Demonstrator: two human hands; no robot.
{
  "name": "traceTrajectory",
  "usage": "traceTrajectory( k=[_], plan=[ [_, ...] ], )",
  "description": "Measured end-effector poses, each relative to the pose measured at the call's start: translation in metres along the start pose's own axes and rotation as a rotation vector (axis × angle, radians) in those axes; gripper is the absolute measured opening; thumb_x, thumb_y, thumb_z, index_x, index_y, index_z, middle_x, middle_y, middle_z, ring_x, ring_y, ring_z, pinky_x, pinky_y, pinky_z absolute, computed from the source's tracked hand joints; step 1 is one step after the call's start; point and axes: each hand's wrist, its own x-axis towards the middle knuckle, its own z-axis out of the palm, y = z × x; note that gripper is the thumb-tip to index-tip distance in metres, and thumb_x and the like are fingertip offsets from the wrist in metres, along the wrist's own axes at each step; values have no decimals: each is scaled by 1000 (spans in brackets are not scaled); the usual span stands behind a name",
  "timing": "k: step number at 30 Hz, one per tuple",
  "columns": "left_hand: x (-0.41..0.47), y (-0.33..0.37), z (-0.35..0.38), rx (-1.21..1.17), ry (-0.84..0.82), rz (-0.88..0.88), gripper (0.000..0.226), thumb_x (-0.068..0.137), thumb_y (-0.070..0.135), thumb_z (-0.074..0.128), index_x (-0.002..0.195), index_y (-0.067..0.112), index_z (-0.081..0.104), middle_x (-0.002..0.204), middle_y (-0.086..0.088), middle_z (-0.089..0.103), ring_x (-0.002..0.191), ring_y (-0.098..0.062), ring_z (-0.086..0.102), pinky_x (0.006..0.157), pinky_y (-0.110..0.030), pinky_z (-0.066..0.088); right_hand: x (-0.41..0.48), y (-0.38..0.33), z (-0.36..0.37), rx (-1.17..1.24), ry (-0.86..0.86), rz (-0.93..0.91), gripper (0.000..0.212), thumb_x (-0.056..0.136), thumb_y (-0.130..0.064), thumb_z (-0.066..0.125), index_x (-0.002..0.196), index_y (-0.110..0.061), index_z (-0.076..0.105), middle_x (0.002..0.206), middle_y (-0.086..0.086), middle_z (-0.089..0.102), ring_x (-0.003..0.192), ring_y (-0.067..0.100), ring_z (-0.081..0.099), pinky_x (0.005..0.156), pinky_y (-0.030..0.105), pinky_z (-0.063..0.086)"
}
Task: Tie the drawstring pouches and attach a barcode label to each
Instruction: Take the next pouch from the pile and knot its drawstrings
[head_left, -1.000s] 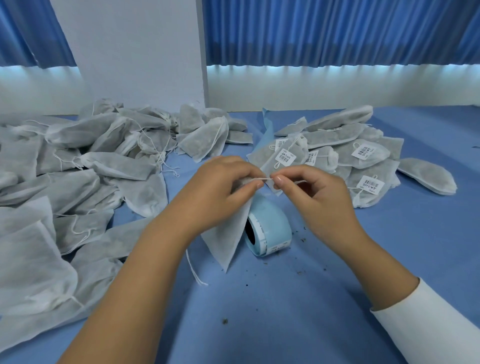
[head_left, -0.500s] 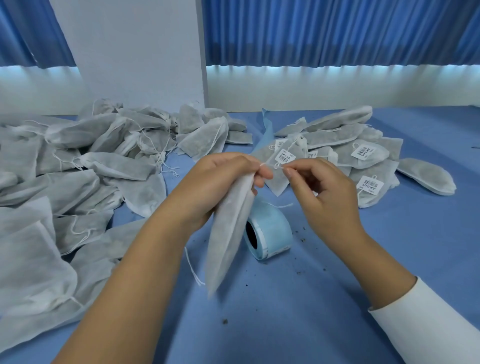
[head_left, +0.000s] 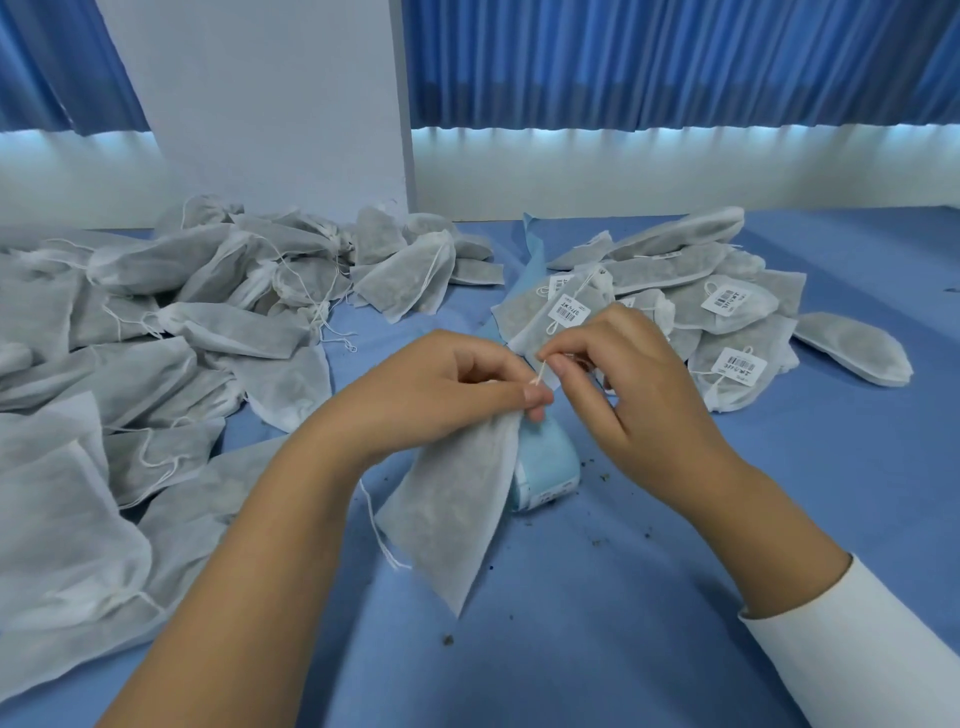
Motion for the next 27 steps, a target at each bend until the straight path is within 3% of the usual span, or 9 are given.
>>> traceTrajectory(
  k=[2,5,9,11,13,17,22,27],
  plan=[
    [-1,3,2,-74,-67,3,16,92,29,67,80,25,78,86,9,75,85,1,65,78,-7,43,0,3,-1,6,21,-9,25,96,-22,50,95,-6,69,82,0,51,79,19,47,75,22,34],
    [1,5,4,-163,-79,-11,19,92,27,63,77,28,76,77,11,71,78,3,63,71,-5,43,-3,6,2,145,0,66,11,94,-13,60,98,-12,71,83,-1,58,80,12,50,73,18,38],
    [3,3,8,-318,-24,-77,31,98,14,55,73,22,72,70,12,67,63,4,60,54,-8,42,-5,7,9,320,-58,274,31,91,-10,65,118,-23,61,98,-4,59,87,10,56,67,13,44],
    [5,2,9,-376,34,-113,34,97,16,54,70,23,74,70,10,68,61,1,59,53,-10,43,-4,5,8,388,25,328,33,88,-6,65,113,-25,57,98,-5,58,85,10,56,67,13,45],
    [6,3,9,-422,87,-132,34,96,16,57,69,22,76,72,8,71,61,0,61,53,-10,44,-5,1,7,463,81,331,30,86,-2,66,101,-25,55,91,-10,60,80,9,57,64,16,45],
    [6,4,10,-435,113,-121,36,94,13,57,65,21,76,72,5,73,64,0,64,55,-9,45,-7,-10,10,644,19,365,24,85,2,65,91,-18,55,86,-15,64,77,9,60,59,21,45],
    [6,3,11,-348,89,-96,40,95,18,56,59,27,71,67,13,67,60,3,57,51,-8,40,-5,-15,7,815,40,462,19,87,3,67,90,-10,54,91,4,72,84,15,65,68,41,50],
    [7,3,10,-337,59,-92,21,82,30,60,64,27,70,72,10,66,65,0,54,53,-9,41,-4,-15,3,842,48,484,22,84,4,71,87,-8,52,87,11,72,82,17,65,75,44,52]
  ],
)
